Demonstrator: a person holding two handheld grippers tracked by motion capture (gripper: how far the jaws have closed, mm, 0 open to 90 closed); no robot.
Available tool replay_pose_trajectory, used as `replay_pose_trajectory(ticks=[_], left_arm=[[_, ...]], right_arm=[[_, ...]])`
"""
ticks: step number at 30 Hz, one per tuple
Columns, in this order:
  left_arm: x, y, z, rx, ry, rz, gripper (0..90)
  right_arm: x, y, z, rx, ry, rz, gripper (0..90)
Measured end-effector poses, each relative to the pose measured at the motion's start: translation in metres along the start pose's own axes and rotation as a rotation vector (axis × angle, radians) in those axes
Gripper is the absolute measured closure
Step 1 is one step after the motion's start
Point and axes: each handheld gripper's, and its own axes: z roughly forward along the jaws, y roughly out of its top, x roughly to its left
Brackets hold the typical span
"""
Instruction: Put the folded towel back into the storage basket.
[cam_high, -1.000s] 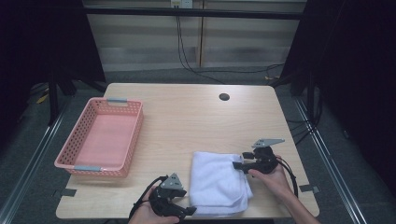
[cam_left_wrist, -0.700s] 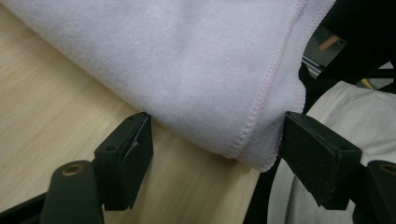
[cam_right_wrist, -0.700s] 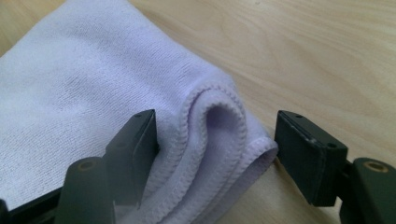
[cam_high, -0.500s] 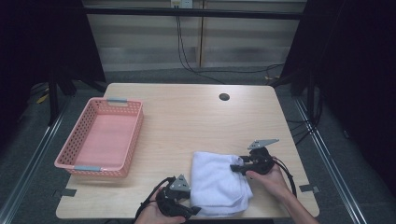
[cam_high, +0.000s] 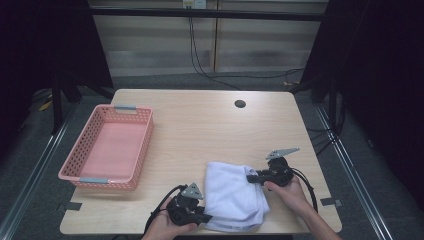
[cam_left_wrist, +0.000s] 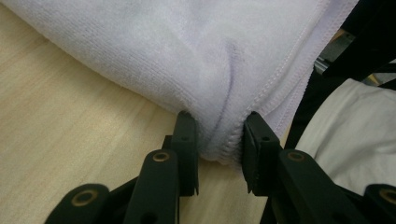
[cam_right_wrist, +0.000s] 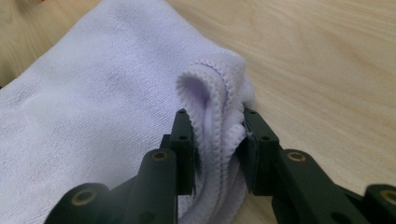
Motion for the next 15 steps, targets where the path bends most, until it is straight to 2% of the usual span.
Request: replay_pose_trajectory(ticks=[3, 6, 11, 12, 14, 15], left_arm=[[0.000, 0.001, -0.005, 0.000, -0.018, -0.004, 70.9], [0.000, 0.004, -0.009, -0.024, -0.036, -0.014, 71.9], [0.001, 0.009, -0.020, -0.040, -0.021, 0.001, 72.1], [0.002, 0.009, -0.021, -0.055, -0.027, -0.013, 72.1], [0.004, 0.011, -0.026, -0.051, -0.013, -0.013, 72.1], [0.005, 0.011, -0.028, -0.058, -0.024, -0.013, 72.1]], right_arm=[[0.001, 0.003, -0.001, 0.002, 0.000, -0.008, 70.5], [0.001, 0.009, -0.001, -0.007, 0.014, -0.007, 71.3], [0.001, 0.021, -0.003, -0.041, 0.045, -0.002, 71.7], [0.001, 0.023, -0.004, -0.045, 0.047, -0.006, 71.7], [0.001, 0.027, -0.005, -0.051, 0.057, -0.007, 71.9], [0.001, 0.029, -0.005, -0.059, 0.057, -0.008, 71.9]])
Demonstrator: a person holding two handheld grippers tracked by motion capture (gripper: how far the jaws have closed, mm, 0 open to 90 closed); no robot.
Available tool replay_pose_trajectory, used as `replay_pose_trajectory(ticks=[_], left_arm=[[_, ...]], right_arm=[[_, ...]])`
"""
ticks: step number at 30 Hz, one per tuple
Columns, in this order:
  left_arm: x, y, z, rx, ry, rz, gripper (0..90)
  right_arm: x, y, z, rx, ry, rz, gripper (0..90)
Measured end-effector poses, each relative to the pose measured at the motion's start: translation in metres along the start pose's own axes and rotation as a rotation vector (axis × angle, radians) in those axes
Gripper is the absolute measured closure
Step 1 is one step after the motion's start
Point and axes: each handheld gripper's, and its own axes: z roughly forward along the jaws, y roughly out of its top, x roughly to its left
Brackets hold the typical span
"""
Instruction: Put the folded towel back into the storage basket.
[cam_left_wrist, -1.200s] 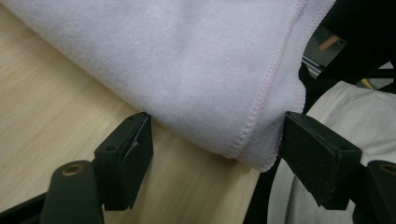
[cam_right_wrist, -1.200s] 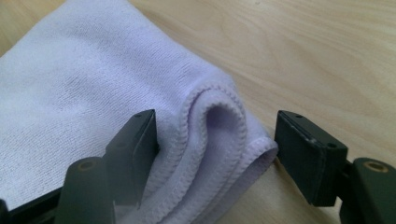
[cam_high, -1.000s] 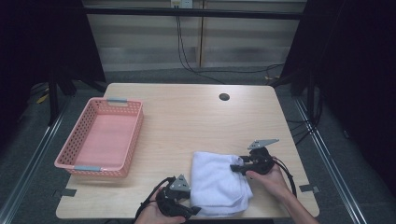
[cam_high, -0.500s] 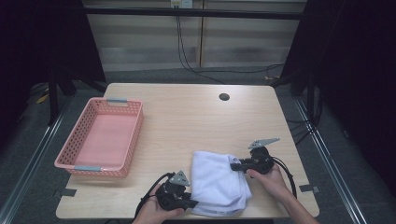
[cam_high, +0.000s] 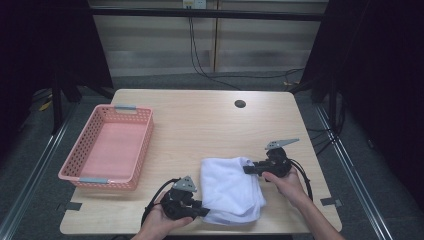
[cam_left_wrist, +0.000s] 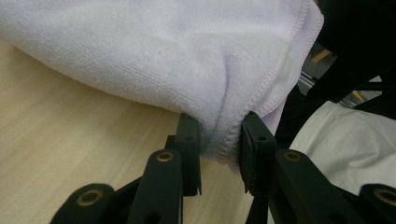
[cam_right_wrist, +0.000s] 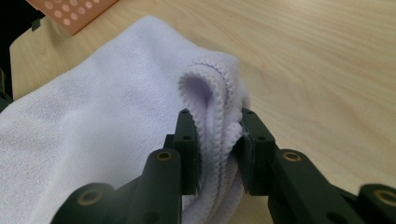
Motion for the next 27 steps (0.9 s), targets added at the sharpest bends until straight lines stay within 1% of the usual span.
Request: replay_pose_trajectory(ticks=[1, 3, 4, 6, 9, 11, 12, 13, 16, 17, 19, 22, 24, 25, 27], left_arm=[[0.001, 0.002, -0.003, -0.002, 0.002, 0.008, 72.1], [0.001, 0.004, -0.007, -0.018, -0.001, 0.011, 72.1], [0.001, 0.005, -0.009, -0.018, 0.002, 0.014, 72.1], [0.003, 0.007, -0.013, -0.034, 0.010, 0.008, 72.1], [0.008, 0.011, -0.023, -0.062, 0.018, 0.001, 72.1], [0.010, 0.014, -0.030, -0.077, 0.033, 0.001, 72.1], [0.011, 0.015, -0.033, -0.084, 0.032, 0.000, 72.2], [0.013, 0.017, -0.036, -0.086, 0.039, 0.007, 72.1], [0.016, 0.020, -0.047, -0.107, 0.053, 0.008, 72.2], [0.018, 0.020, -0.052, -0.122, 0.052, 0.006, 72.1], [0.019, 0.022, -0.060, -0.128, 0.067, 0.009, 72.2], [0.023, 0.024, -0.071, -0.146, 0.073, 0.008, 72.3], [0.025, 0.025, -0.078, -0.151, 0.084, 0.009, 72.3], [0.026, 0.025, -0.081, -0.162, 0.084, 0.002, 72.3], [0.027, 0.026, -0.086, -0.163, 0.091, 0.006, 72.3]], right_arm=[[0.000, 0.002, 0.000, -0.001, 0.005, -0.001, 71.9], [0.000, 0.007, -0.002, -0.011, 0.014, -0.008, 72.0], [0.000, 0.011, -0.003, -0.019, 0.025, -0.013, 71.9], [0.000, 0.016, -0.005, -0.043, 0.043, -0.016, 71.9], [0.000, 0.028, -0.008, -0.066, 0.048, -0.023, 72.0], [0.002, 0.037, -0.009, -0.077, 0.049, -0.037, 72.0], [0.003, 0.042, -0.008, -0.082, 0.049, -0.041, 72.0], [0.004, 0.046, -0.008, -0.085, 0.050, -0.047, 72.0], [0.005, 0.060, -0.004, -0.090, 0.049, -0.059, 72.0], [0.006, 0.063, -0.003, -0.092, 0.049, -0.065, 72.0], [0.008, 0.072, 0.000, -0.094, 0.051, -0.073, 72.1], [0.012, 0.085, 0.004, -0.096, 0.054, -0.093, 72.1], [0.014, 0.092, 0.006, -0.102, 0.056, -0.096, 72.1], [0.015, 0.095, 0.007, -0.104, 0.061, -0.101, 72.1], [0.016, 0.103, 0.009, -0.108, 0.067, -0.108, 72.1]])
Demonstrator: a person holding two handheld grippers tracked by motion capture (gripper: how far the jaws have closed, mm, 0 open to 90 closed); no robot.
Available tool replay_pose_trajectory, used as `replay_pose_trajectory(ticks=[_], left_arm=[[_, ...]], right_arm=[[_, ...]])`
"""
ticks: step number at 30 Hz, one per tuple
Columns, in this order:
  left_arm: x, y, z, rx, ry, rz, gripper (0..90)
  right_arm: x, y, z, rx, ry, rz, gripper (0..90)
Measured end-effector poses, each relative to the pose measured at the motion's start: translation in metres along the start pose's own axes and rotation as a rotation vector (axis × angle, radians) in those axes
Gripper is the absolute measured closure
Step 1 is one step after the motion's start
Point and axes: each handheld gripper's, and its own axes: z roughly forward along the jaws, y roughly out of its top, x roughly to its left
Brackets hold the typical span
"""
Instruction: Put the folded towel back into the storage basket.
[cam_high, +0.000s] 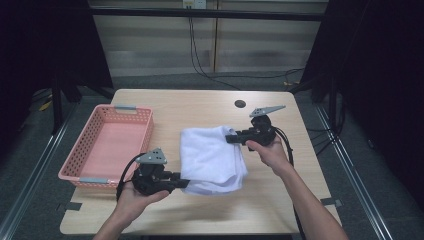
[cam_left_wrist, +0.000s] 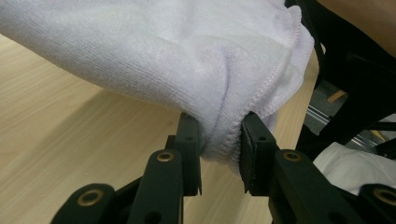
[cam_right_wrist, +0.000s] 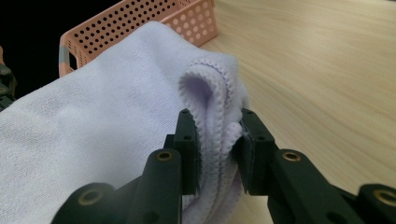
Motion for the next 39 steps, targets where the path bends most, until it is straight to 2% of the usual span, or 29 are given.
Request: replay_pose_trajectory(ticks=[5, 9, 14, 18, 24, 35, 39], left_arm=[[0.004, 0.004, -0.007, -0.010, 0.012, -0.006, 72.3], [0.011, 0.010, -0.016, -0.042, 0.022, -0.004, 72.7], [0.021, 0.017, -0.026, -0.064, 0.038, -0.022, 72.9], [0.030, 0.018, -0.039, -0.078, 0.046, -0.036, 72.9], [0.046, 0.013, -0.061, -0.098, 0.078, -0.067, 72.9], [0.063, -0.002, -0.095, -0.126, 0.115, -0.109, 72.9], [0.068, -0.009, -0.107, -0.152, 0.122, -0.131, 73.0]], right_arm=[[0.000, 0.010, 0.005, -0.005, 0.009, -0.003, 72.2], [-0.003, 0.017, 0.010, -0.021, 0.014, 0.001, 72.2], [-0.007, 0.030, 0.018, -0.037, 0.013, 0.011, 72.3], [-0.005, 0.044, 0.024, -0.046, 0.025, 0.000, 72.3], [0.002, 0.064, 0.040, -0.050, 0.040, -0.020, 72.3], [0.017, 0.094, 0.080, -0.034, 0.082, -0.047, 72.3], [0.023, 0.103, 0.090, -0.032, 0.094, -0.053, 72.3]])
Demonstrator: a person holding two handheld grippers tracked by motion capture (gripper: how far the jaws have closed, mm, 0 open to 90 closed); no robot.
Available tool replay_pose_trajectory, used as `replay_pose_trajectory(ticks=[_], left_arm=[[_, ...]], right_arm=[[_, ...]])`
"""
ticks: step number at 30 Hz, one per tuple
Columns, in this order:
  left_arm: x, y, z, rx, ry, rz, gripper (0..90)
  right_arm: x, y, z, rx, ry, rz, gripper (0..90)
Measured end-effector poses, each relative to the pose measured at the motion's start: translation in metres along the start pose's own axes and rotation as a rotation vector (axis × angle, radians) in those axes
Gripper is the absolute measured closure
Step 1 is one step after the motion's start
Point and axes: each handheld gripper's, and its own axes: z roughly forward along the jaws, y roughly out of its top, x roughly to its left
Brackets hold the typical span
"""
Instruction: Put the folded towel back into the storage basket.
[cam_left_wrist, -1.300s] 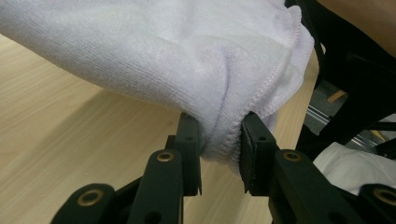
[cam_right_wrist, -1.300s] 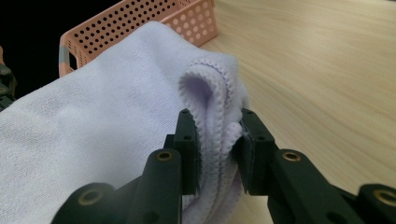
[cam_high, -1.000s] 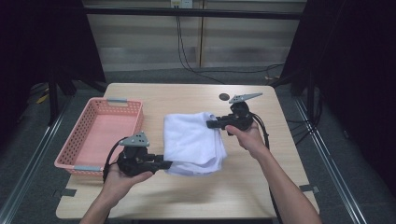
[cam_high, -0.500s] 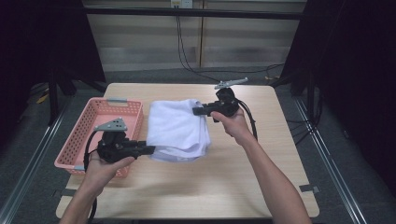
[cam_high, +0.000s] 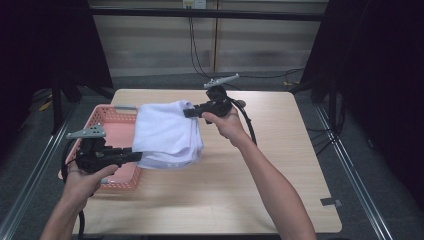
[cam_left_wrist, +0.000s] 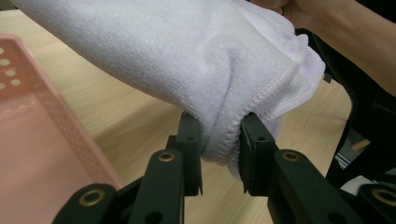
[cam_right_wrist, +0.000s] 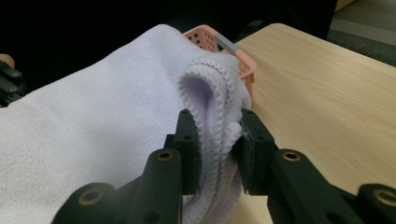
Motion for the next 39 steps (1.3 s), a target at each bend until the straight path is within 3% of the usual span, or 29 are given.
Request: replay_pose_trajectory(ticks=[13, 20, 28, 39], left_arm=[[0.025, -0.012, -0.030, -0.028, 0.048, -0.049, 73.1], [0.037, -0.016, -0.050, -0.066, 0.084, -0.076, 73.2], [0.055, -0.032, -0.069, -0.115, 0.122, -0.136, 73.6], [0.076, -0.041, -0.099, -0.128, 0.186, -0.181, 73.9]], right_arm=[[0.012, 0.027, 0.035, 0.014, 0.036, -0.016, 72.4], [0.020, 0.042, 0.059, 0.020, 0.049, -0.014, 72.4], [0.027, 0.050, 0.088, 0.038, 0.064, 0.000, 72.4], [0.042, 0.059, 0.121, 0.047, 0.055, 0.014, 72.5]])
